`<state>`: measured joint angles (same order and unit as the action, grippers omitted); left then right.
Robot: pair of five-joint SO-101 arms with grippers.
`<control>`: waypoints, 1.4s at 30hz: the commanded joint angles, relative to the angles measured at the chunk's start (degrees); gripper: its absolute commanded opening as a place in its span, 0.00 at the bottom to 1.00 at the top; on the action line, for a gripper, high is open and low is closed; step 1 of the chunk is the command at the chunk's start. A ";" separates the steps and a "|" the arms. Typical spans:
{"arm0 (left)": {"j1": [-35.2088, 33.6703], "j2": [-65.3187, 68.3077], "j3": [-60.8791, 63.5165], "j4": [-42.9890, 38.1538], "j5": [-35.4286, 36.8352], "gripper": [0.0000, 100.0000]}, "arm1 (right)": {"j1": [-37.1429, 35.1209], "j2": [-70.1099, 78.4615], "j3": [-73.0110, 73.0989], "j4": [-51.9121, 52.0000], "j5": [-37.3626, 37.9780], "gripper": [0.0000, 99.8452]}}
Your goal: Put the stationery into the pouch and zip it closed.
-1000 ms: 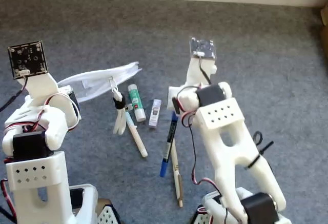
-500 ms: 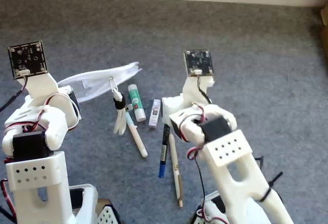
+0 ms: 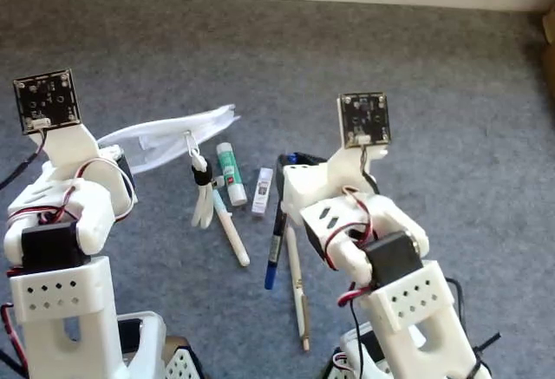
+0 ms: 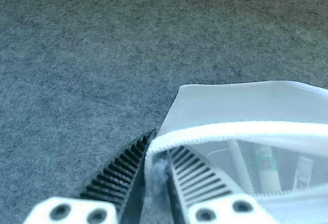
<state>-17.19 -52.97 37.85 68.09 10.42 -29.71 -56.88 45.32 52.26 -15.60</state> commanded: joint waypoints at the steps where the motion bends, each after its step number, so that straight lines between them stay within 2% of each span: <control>1: -0.92 1.01 0.57 -0.26 0.62 0.01 | -0.84 -3.82 -0.57 -1.36 1.23 0.01; 7: -1.10 1.01 0.57 -0.26 0.62 0.01 | -6.90 -7.96 -1.01 -1.36 1.67 0.01; 11: -1.10 1.01 0.57 -0.26 0.62 0.01 | -11.03 -9.45 -1.01 -1.36 7.38 0.01; 17: -1.19 1.01 0.57 -0.26 0.62 0.01 | -14.81 -10.07 -1.19 -1.63 8.35 0.01; 23: -1.19 1.01 0.57 -0.26 0.62 0.01 | -14.73 -10.07 -1.01 -14.02 8.35 0.01; 42: -1.01 1.01 2.07 -2.11 0.62 0.01 | -14.81 -9.80 -1.19 -40.31 8.44 0.01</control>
<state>-17.19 -52.97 38.90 67.12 10.42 -43.87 -65.49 45.32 16.75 -8.31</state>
